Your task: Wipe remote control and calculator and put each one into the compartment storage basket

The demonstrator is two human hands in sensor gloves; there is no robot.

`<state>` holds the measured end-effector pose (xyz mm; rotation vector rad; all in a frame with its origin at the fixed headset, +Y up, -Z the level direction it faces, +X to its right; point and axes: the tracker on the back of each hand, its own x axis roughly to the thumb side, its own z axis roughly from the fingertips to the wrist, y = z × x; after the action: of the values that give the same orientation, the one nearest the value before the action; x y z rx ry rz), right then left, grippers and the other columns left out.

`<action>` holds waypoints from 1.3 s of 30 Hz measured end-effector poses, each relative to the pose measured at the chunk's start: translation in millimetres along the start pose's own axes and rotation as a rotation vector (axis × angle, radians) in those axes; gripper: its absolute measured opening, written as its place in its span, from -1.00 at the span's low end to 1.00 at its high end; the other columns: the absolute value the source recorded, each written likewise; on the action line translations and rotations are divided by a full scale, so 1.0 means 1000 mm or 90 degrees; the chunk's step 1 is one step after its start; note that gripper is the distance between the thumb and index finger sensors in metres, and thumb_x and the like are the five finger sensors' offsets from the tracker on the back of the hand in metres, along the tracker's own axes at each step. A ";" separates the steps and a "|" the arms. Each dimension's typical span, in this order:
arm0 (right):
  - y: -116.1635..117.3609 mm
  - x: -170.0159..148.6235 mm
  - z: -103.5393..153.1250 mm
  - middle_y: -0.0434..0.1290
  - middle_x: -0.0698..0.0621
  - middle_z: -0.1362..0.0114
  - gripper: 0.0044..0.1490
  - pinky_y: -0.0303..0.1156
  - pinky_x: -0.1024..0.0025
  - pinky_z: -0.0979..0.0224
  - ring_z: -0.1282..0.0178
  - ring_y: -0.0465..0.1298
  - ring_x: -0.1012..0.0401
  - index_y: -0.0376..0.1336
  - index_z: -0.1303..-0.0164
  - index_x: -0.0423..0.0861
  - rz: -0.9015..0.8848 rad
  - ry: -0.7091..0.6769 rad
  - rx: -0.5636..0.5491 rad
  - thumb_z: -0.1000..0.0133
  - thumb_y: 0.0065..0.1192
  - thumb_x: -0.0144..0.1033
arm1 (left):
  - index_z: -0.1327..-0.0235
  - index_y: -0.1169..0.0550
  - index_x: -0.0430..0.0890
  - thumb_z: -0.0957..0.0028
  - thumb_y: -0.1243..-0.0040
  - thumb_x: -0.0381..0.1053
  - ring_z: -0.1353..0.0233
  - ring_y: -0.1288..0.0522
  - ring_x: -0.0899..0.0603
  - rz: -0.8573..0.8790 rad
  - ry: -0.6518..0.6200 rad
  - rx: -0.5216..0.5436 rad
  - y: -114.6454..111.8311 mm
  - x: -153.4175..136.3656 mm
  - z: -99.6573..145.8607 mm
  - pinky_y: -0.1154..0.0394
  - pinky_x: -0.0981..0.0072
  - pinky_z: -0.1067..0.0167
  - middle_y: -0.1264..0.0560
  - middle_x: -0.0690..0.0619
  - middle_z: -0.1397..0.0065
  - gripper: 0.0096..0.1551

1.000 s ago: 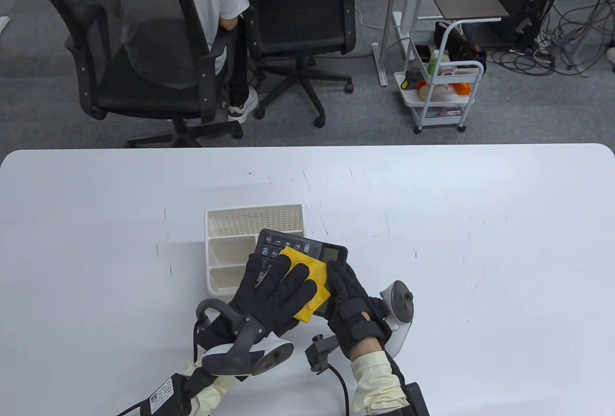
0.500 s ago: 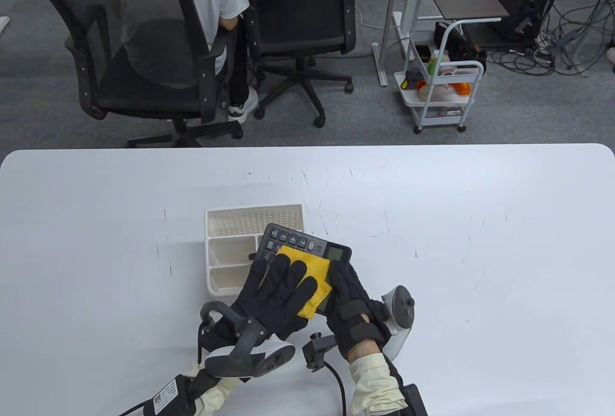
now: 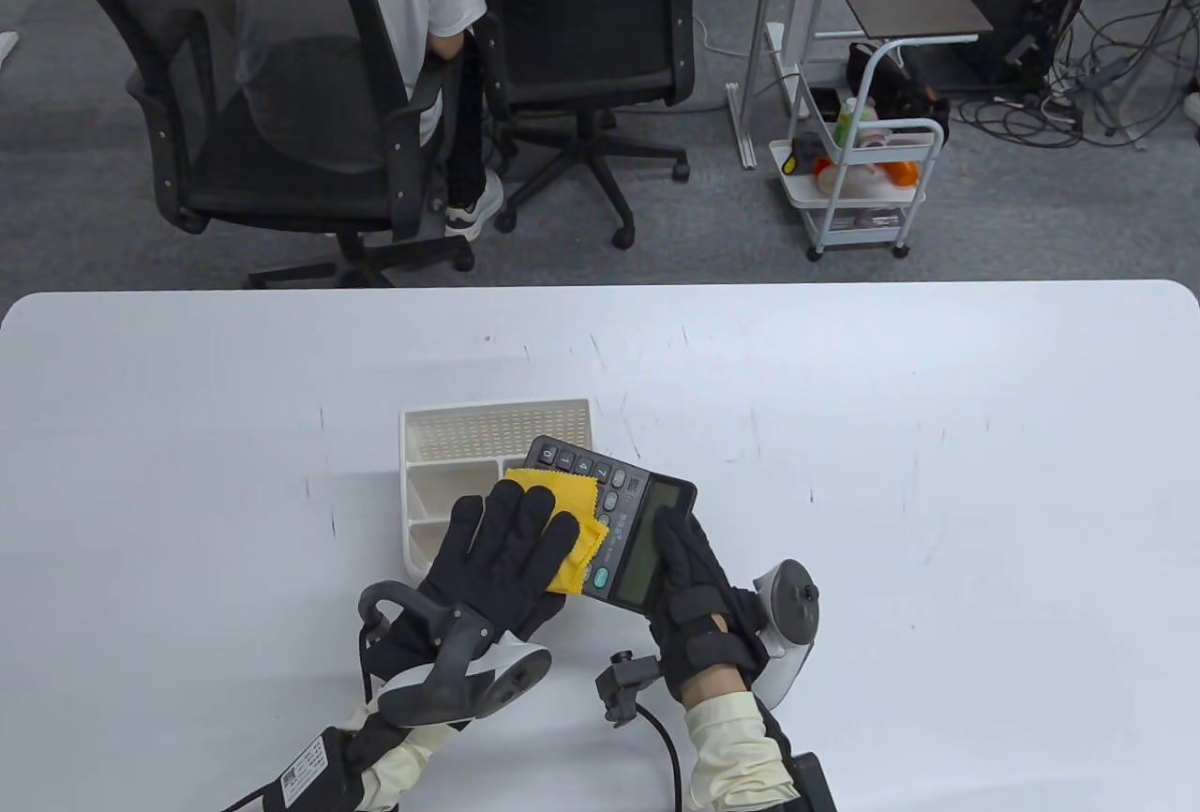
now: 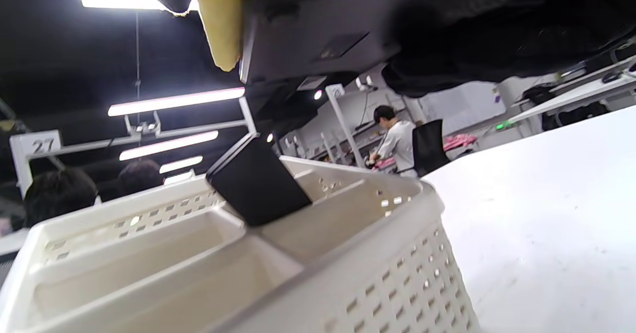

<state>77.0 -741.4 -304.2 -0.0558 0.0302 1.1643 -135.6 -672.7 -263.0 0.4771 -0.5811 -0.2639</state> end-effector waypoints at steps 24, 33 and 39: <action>-0.007 0.002 0.004 0.38 -0.35 -0.47 -0.13 0.59 0.04 -0.17 -0.23 0.57 -0.09 -0.09 -0.65 -0.44 0.057 -0.015 -0.042 -0.39 -0.09 -0.06 | -0.59 -0.15 0.13 -0.14 0.21 0.26 -0.69 -0.18 -0.26 0.034 -0.071 -0.002 0.004 0.025 0.001 -0.24 -0.18 -0.52 -0.17 -0.01 -0.69 -0.29; -0.011 0.005 0.004 0.37 -0.35 -0.47 -0.13 0.59 0.04 -0.16 -0.23 0.57 -0.10 -0.08 -0.65 -0.44 0.079 -0.019 -0.060 -0.39 -0.08 -0.06 | -0.57 -0.19 0.17 -0.13 0.21 0.27 -0.68 -0.19 -0.22 0.079 -0.035 -0.015 -0.004 0.006 0.002 -0.24 -0.13 -0.52 -0.18 0.03 -0.67 -0.31; -0.013 0.005 0.005 0.36 -0.35 -0.48 -0.12 0.58 0.03 -0.18 -0.25 0.56 -0.10 -0.11 -0.66 -0.44 0.044 -0.019 -0.059 -0.39 -0.09 -0.06 | -0.57 -0.23 0.12 -0.14 0.16 0.25 -0.67 -0.19 -0.24 0.117 0.020 -0.019 -0.002 -0.007 0.003 -0.22 -0.14 -0.52 -0.19 0.00 -0.67 -0.32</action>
<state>90.8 -742.2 -299.0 -0.1195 -0.0482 1.2350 -143.3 -673.0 -265.0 0.3948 -0.5854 -0.0898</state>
